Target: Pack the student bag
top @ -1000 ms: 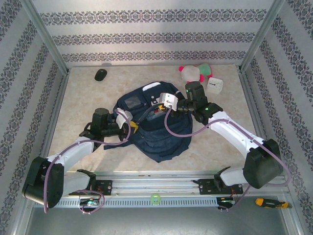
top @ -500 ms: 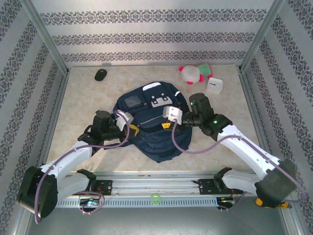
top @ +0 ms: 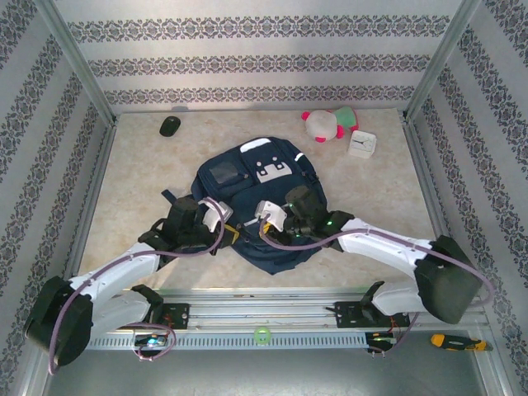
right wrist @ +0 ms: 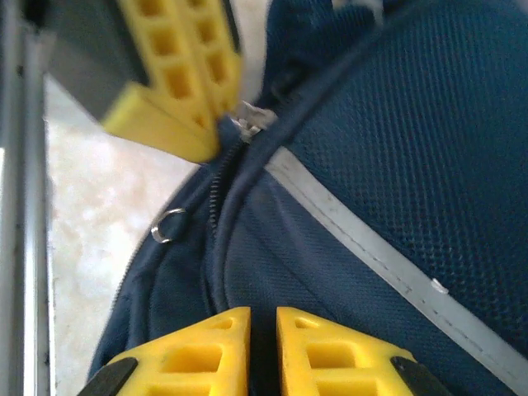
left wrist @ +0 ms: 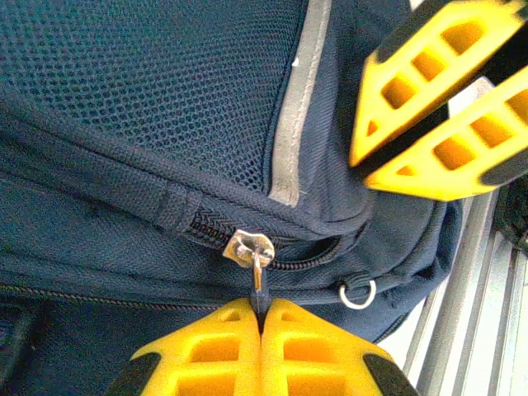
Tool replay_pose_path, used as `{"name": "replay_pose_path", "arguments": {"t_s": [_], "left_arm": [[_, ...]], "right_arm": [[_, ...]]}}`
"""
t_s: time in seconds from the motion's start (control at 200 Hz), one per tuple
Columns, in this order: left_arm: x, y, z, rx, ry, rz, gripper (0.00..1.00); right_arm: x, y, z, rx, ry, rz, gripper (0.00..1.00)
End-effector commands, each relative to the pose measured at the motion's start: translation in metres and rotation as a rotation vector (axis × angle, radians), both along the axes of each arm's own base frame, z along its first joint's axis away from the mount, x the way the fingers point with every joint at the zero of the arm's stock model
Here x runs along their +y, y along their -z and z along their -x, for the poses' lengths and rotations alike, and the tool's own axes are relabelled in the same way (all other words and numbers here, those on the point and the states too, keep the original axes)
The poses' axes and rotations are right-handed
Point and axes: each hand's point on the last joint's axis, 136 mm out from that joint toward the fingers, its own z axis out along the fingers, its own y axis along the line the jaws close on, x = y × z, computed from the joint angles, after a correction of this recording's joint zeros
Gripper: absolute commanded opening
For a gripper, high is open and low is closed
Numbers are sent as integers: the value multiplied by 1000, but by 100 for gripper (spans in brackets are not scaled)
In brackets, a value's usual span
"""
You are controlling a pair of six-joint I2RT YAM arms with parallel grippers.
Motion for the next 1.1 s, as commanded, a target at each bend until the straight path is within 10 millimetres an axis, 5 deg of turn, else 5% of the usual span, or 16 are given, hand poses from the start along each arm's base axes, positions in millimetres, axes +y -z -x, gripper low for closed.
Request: {"name": "replay_pose_path", "arguments": {"t_s": [0.0,0.265,0.545,0.725,0.949,1.094], "left_arm": [[-13,-1,12,24,54,31,0],[-38,-5,27,46,141,50,0],[-70,-10,25,57,170,87,1],[-60,-2,13,41,65,67,1],[-49,-2,11,18,13,41,1],[-46,-1,9,23,-13,33,1]], "right_arm": [[-5,3,-35,-11,243,-26,14],[9,0,-41,8,274,-118,14],[15,-38,-50,6,304,-225,24],[-34,-70,-54,166,591,-280,44],[-126,-32,-44,484,930,-235,53],[-130,-19,-43,677,986,-261,56]]}}
